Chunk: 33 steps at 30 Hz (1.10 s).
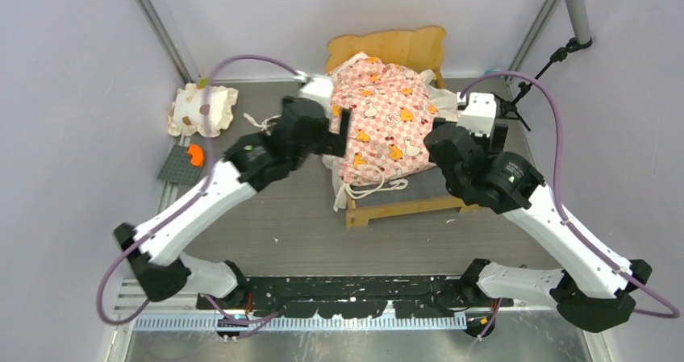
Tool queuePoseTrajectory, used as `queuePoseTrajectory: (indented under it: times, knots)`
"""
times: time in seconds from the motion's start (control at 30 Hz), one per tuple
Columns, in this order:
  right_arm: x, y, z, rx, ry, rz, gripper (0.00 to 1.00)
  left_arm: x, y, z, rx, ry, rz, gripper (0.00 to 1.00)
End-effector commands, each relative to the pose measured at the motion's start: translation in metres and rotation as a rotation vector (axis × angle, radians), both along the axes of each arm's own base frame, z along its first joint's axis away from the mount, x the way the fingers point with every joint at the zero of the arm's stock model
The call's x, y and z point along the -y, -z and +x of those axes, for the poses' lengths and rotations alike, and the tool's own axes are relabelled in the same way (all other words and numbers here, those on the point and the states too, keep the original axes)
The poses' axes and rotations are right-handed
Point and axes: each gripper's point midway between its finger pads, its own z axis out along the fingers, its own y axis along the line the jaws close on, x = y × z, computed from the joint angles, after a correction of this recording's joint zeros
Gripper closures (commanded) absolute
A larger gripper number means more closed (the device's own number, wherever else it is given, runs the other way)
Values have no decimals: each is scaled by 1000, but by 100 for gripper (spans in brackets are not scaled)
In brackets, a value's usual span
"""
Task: Set up the pet bed
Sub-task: Place the mattress on the bed frame.
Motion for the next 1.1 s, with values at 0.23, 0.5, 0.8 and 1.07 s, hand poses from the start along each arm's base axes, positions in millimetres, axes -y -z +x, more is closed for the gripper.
queuePoseTrajectory:
  times: [0.23, 0.5, 0.8, 1.07]
  knots:
    - [-29, 29, 124, -173, -230, 263, 5, -77, -17, 77, -30, -236, -304, 0]
    - [-32, 57, 220, -200, -279, 367, 4, -64, 5, 119, -68, -267, -393, 0]
    - [-30, 107, 274, -285, -342, 361, 4, -40, 49, 164, -108, -254, -442, 0]
    - [-48, 125, 288, -290, -415, 443, 4, -26, 96, 182, -167, -247, -427, 0]
